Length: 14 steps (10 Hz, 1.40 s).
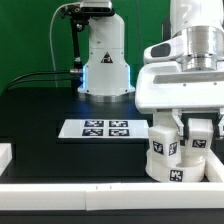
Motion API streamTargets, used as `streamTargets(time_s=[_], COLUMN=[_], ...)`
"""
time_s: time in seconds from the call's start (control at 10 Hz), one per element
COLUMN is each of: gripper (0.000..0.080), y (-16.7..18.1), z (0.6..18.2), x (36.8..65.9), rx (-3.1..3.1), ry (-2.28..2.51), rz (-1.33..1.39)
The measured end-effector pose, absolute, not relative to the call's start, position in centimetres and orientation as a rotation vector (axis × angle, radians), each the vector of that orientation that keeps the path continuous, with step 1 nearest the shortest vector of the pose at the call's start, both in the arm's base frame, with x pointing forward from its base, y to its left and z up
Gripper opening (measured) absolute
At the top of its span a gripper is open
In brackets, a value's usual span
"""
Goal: Assemble stool
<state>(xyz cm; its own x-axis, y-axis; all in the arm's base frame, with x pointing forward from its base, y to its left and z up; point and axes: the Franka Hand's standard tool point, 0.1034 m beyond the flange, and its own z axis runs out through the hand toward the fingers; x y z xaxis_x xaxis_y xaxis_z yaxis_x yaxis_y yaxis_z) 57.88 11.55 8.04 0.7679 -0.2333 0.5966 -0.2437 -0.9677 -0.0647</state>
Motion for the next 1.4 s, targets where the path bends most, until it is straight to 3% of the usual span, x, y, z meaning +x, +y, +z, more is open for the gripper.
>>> streamTargets(time_s=[0.4, 0.6, 0.7, 1.0, 1.2, 1.4], gripper=[0.034, 0.0567, 0.0624, 0.0648, 0.0649, 0.0649], y=[11.3, 11.3, 11.3, 11.7, 11.2, 10.5], z=[7.7, 7.7, 7.7, 9.2, 11.4, 11.7], x=[57.4, 57.3, 57.3, 57.7, 58.5, 58.6], rx=[2.937, 2.939, 2.94, 2.977, 3.005, 3.013], ry=[-0.433, -0.434, -0.435, -0.469, -0.517, -0.544], rz=[0.932, 0.927, 0.926, 0.907, 0.897, 0.876])
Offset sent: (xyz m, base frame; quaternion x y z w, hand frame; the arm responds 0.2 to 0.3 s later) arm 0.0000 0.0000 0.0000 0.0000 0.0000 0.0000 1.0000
